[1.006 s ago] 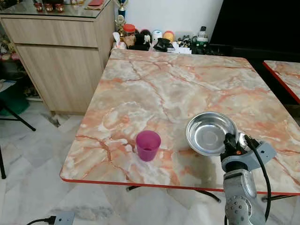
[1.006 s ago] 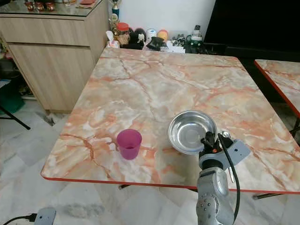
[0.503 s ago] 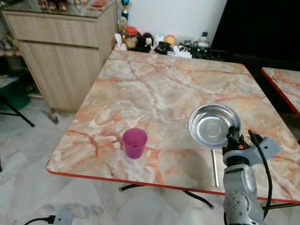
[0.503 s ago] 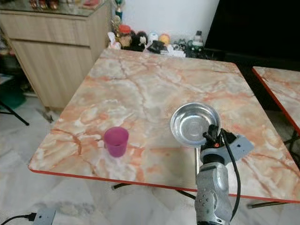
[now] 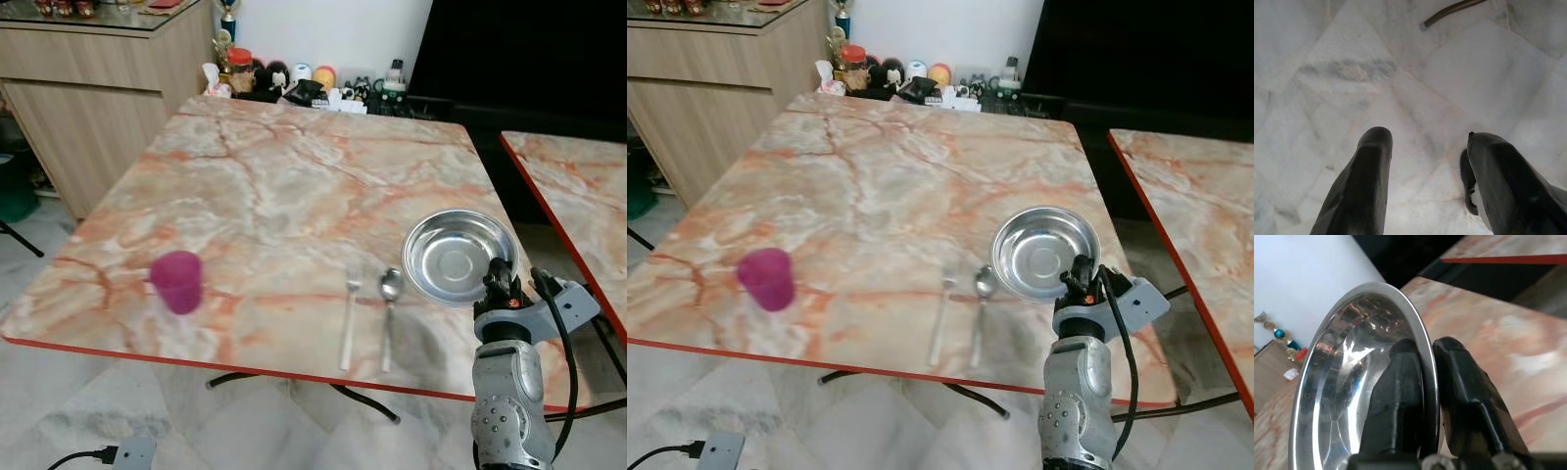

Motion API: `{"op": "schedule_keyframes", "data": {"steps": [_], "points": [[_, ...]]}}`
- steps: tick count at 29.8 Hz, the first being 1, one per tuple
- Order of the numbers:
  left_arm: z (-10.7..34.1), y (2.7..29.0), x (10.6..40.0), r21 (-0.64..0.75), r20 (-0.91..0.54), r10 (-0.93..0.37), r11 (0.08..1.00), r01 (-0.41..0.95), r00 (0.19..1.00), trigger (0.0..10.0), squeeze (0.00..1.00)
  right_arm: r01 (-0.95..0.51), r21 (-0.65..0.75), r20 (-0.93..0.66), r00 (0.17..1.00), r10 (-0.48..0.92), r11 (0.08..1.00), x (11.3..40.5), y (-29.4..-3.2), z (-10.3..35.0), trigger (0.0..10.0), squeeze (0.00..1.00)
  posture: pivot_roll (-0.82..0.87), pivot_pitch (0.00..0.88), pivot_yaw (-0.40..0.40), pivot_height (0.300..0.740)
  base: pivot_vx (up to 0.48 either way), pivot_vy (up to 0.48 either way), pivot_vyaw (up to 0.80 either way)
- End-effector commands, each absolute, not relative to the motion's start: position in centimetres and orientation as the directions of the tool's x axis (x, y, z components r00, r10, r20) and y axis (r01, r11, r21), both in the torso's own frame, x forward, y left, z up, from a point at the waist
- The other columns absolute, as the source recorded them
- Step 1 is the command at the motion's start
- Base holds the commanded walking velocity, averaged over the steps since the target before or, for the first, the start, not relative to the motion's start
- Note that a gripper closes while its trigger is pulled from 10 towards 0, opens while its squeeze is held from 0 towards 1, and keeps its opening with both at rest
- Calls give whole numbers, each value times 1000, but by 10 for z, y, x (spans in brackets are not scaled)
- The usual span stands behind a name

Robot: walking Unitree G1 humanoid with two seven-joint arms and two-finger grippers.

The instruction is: Setting the table

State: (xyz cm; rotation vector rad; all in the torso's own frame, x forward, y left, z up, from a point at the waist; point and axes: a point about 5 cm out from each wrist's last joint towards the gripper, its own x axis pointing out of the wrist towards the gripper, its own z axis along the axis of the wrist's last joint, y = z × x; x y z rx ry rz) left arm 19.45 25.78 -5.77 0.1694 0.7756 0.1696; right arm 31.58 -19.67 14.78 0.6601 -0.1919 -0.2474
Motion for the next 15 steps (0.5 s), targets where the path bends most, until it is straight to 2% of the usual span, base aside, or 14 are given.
{"op": "schedule_keyframes", "data": {"steps": [1, 15], "points": [[-64, 251, 188, 199, -706, 199, 977, -80, 680, 10000, 0, 190, 624, 105, 941, -322, 758, 312, -206, 149, 10000, 0, 48, 102, -41, 740, 0, -442, 0], [-64, 251, 188, 201, -706, 199, 977, -77, 679, 10000, 0, 193, 620, 111, 938, -329, 760, 314, -207, 150, 10000, 0, 43, 101, -40, 740, 0, -444, 0]]}}
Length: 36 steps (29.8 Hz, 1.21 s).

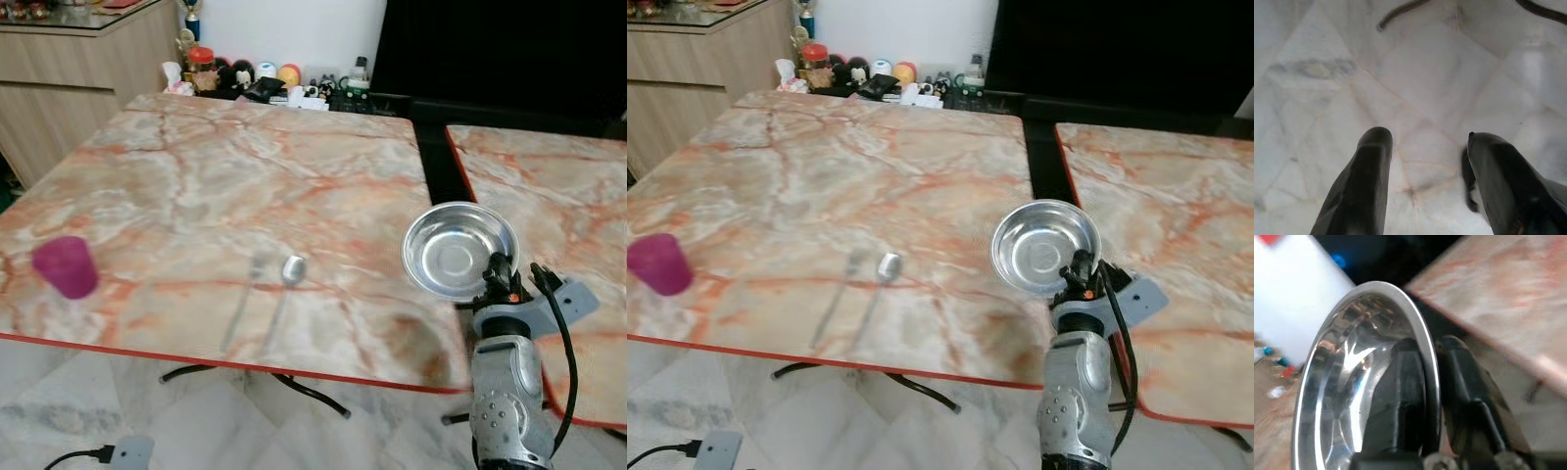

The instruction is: Setting the table

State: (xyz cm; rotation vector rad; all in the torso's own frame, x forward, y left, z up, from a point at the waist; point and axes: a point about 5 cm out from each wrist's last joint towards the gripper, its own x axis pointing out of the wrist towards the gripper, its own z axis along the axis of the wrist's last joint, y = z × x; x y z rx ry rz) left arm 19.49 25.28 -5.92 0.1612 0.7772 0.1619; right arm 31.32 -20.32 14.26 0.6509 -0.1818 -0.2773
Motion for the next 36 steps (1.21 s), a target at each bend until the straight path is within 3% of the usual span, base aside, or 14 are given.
{"op": "schedule_keyframes", "data": {"steps": [1, 36], "points": [[-64, 251, 188, 201, -706, 199, 977, -77, 679, 10000, 0, 193, 620, 111, 938, -329, 760, 314, -207, 151, 10000, 0, 43, 101, -40, 740, 0, -446, 0], [-64, 248, 190, 197, -708, 182, 979, -56, 683, 10000, 0, 218, 614, 119, 924, -362, 759, 313, -210, 151, 10000, 0, 35, 94, -40, 740, 0, -444, 0]]}}
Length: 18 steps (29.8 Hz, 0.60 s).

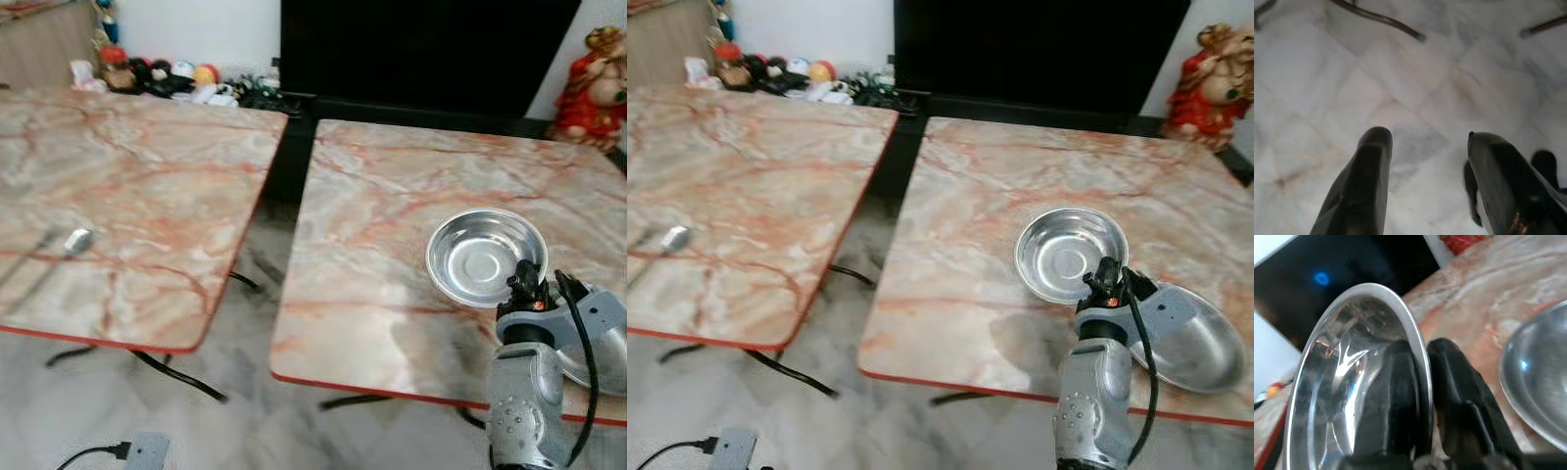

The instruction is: Setting the table

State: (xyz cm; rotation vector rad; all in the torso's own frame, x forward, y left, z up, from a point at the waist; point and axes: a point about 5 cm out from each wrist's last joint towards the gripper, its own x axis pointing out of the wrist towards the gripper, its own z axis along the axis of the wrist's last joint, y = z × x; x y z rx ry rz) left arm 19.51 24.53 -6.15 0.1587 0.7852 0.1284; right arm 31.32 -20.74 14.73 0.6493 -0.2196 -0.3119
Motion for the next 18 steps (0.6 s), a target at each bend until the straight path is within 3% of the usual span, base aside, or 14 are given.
{"op": "schedule_keyframes", "data": {"steps": [1, 4, 18], "points": [[-64, 248, 190, 198, -708, 182, 979, -56, 682, 10000, 0, 218, 614, 120, 924, -363, 759, 313, -210, 152, 10000, 0, 35, 95, -39, 740, 0, -442, 0], [-64, 248, 189, 199, -710, 185, 978, -59, 680, 10000, 0, 219, 614, 124, 922, -366, 758, 312, -210, 152, 10000, 0, 34, 97, -39, 740, 0, -442, 0], [-65, 250, 188, 199, -713, 194, 977, -70, 674, 10000, 0, 323, 626, 95, 872, -481, 710, 303, -217, 152, 10000, 0, 29, 105, -38, 740, 0, 0, 0]]}}
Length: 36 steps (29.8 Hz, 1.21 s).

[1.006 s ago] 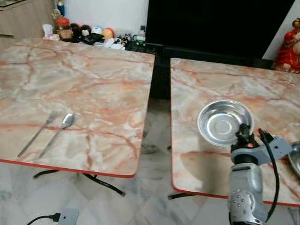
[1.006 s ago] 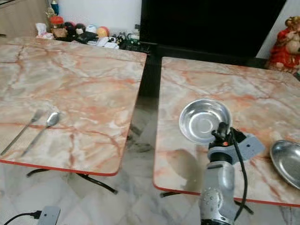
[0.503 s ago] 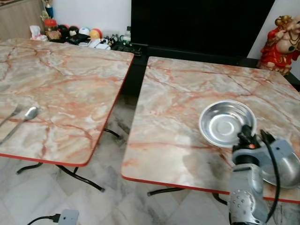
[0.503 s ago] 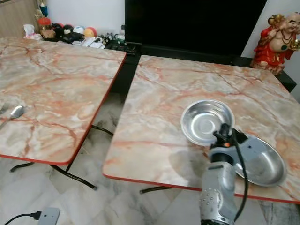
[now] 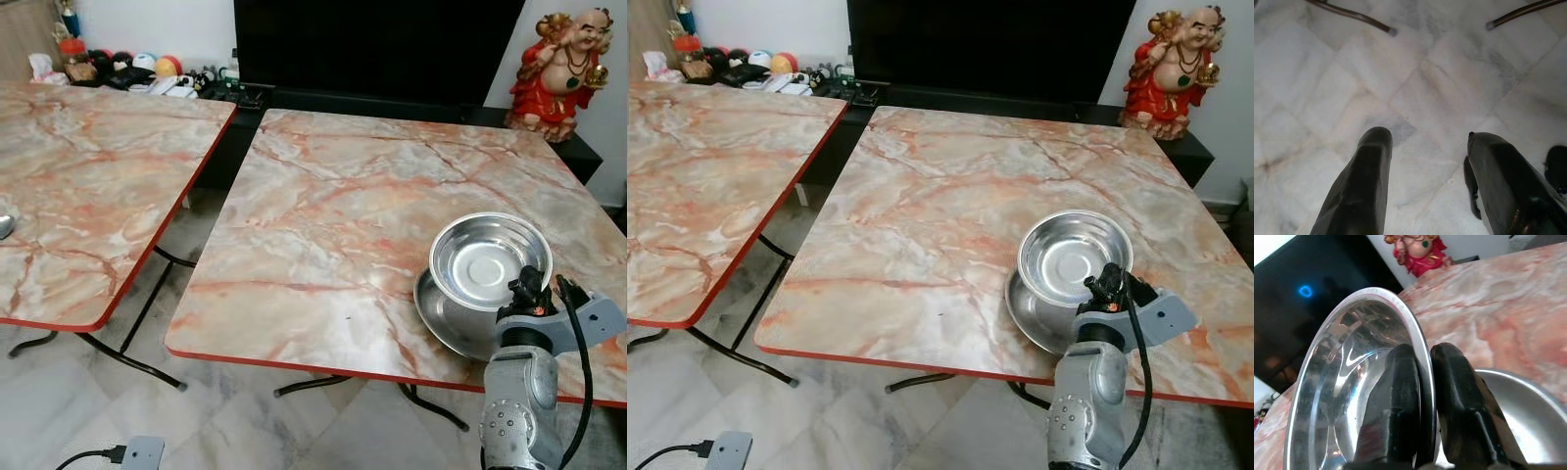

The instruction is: Setting the table

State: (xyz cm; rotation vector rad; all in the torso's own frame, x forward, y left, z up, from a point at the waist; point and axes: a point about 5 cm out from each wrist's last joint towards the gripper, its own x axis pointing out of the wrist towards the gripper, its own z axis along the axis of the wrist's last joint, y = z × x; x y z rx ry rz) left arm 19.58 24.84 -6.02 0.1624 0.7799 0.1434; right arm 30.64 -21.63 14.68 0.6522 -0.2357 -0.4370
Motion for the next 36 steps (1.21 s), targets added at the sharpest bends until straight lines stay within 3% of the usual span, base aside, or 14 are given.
{"op": "schedule_keyframes", "data": {"steps": [1, 15, 36], "points": [[-65, 250, 188, 199, -714, 193, 978, -70, 673, 10000, 0, 327, 625, 93, 870, -484, 708, 303, -218, 151, 10000, 0, 30, 105, -38, 740, 0, 0, 0], [-65, 251, 186, 198, -717, 192, 978, -69, 670, 10000, 0, 435, 680, -82, 845, -528, 590, 306, -216, 130, 10000, 0, 37, 109, -38, 740, 0, 0, 0], [-66, 250, 185, 195, -719, 185, 979, -61, 670, 10000, 0, 460, 678, -165, 855, -491, 573, 306, -211, 115, 10000, 0, 38, 110, -38, 740, 0, 0, 0]]}}
